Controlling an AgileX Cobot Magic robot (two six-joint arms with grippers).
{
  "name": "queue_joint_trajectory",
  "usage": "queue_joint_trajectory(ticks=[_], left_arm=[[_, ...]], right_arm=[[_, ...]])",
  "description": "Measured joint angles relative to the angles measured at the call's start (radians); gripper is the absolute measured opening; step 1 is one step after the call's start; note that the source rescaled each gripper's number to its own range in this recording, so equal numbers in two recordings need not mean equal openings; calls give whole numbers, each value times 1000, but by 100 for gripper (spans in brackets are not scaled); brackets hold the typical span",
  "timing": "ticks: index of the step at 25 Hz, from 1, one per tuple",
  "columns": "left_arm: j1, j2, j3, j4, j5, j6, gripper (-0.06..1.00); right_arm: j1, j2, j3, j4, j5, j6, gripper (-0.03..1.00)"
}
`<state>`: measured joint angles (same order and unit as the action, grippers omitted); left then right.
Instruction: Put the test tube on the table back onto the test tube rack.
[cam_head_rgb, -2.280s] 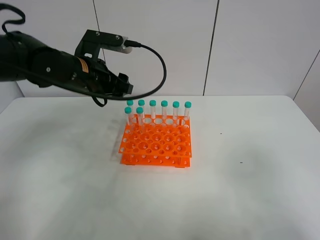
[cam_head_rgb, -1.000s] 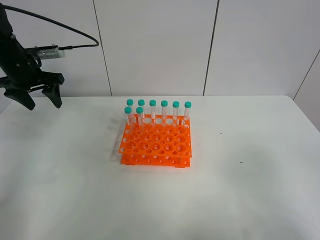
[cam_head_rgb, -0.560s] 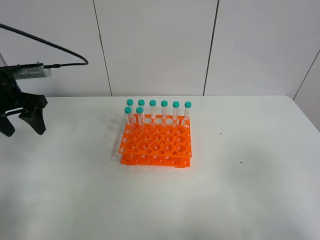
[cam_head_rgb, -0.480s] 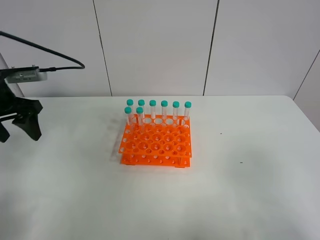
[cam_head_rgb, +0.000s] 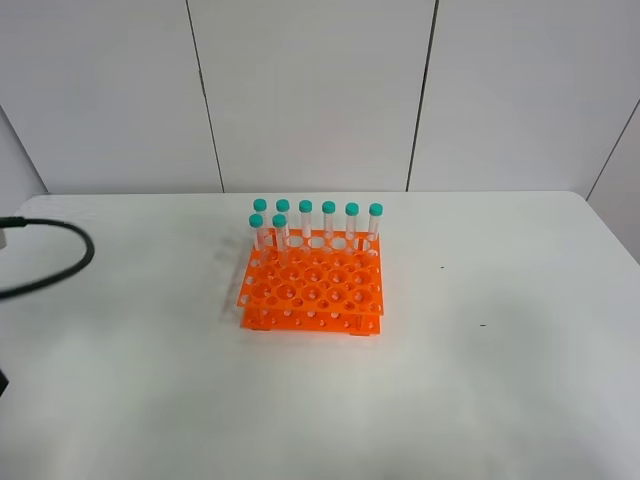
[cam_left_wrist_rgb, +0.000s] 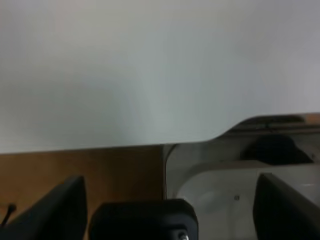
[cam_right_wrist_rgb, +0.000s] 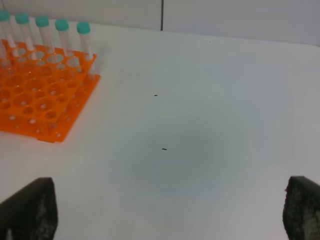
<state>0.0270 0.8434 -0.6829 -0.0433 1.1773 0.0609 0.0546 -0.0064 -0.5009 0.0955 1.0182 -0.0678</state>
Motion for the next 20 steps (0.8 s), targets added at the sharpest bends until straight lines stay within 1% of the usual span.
queue_joint_trajectory(ticks=[2, 6, 10, 14, 20], left_arm=[[0, -123, 62, 0, -15, 0, 90], [0, -371, 163, 0, -88, 0, 90], [0, -554, 187, 0, -117, 0, 90], [0, -655, 188, 0, -120, 0, 90], [0, -724, 188, 0, -120, 0, 90]], right_arm=[[0, 0, 0, 0, 0, 0, 100], [0, 0, 0, 0, 0, 0, 100], [0, 0, 0, 0, 0, 0, 100], [0, 0, 0, 0, 0, 0, 100], [0, 0, 0, 0, 0, 0, 100]])
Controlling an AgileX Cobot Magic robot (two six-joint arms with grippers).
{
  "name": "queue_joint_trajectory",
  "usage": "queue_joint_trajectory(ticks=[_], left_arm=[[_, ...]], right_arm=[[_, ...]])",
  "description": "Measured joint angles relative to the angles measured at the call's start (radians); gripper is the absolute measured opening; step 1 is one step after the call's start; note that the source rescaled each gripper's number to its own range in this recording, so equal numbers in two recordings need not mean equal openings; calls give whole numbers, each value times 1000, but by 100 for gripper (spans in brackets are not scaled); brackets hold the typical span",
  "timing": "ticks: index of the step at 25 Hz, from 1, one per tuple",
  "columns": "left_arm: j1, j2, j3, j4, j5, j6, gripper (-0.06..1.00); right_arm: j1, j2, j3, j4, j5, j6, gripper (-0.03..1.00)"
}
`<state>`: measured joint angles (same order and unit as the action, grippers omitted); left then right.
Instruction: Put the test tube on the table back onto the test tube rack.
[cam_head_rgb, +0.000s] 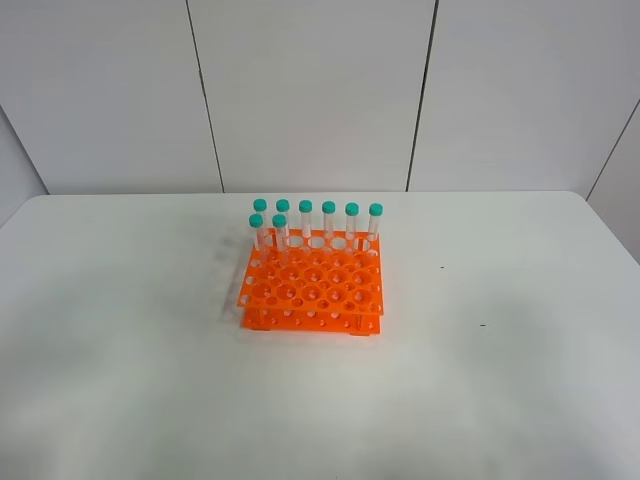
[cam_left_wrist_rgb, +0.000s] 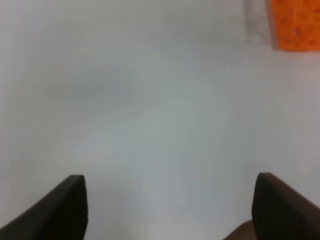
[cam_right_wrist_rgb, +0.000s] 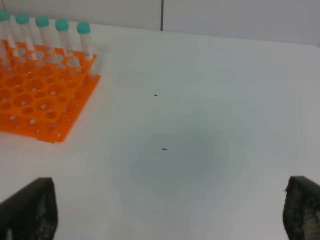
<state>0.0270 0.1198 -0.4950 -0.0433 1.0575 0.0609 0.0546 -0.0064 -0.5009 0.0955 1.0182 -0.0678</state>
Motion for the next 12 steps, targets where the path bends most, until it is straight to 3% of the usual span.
queue_joint_trajectory(ticks=[5, 12], left_arm=[[0, -115, 0, 0, 0, 0, 90], [-5, -122, 0, 0, 1, 0, 90]], right_arm=[[0, 0, 0, 0, 0, 0, 100], [0, 0, 0, 0, 0, 0, 100]])
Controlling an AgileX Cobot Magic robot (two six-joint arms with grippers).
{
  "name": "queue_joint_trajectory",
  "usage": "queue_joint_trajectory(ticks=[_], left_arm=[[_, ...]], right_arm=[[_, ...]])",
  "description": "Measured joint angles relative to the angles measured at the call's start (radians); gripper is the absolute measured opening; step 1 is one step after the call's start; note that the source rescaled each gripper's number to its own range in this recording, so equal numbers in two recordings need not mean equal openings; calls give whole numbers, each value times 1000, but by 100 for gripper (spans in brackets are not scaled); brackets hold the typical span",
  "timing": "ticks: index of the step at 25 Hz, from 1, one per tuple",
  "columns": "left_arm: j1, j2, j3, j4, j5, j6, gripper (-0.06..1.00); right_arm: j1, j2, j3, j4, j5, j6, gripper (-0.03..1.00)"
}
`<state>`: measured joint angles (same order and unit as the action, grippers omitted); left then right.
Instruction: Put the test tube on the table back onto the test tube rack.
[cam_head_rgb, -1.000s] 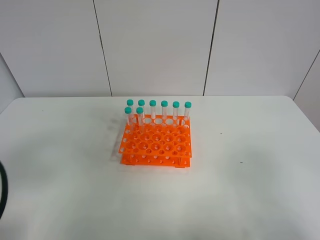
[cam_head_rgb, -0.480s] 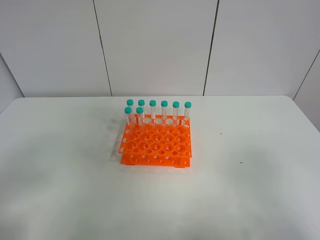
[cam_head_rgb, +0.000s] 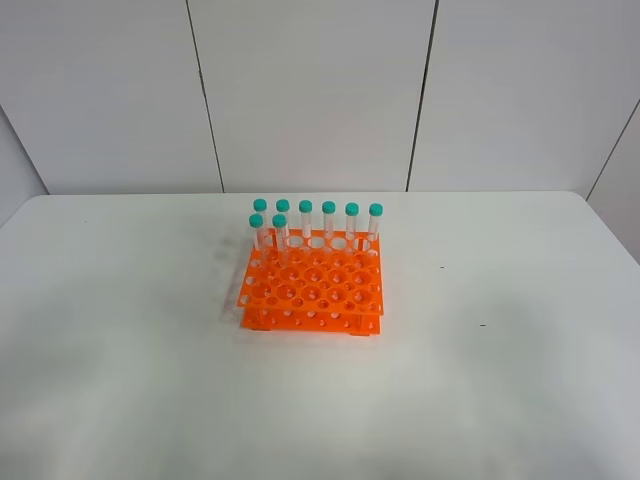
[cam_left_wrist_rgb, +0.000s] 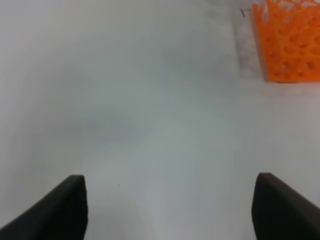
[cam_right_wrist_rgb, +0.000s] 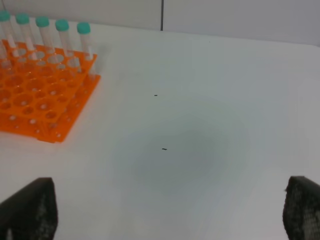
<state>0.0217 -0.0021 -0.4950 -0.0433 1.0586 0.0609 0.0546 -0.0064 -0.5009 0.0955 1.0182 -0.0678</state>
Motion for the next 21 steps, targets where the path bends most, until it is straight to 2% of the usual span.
queue_joint_trajectory(ticks=[7, 13, 21], left_arm=[[-4, 0, 0, 0, 0, 0, 90], [-73, 0, 0, 0, 0, 0, 90], [-77, 0, 0, 0, 0, 0, 90]], right_arm=[[0, 0, 0, 0, 0, 0, 100], [0, 0, 0, 0, 0, 0, 100], [0, 0, 0, 2, 0, 0, 100]])
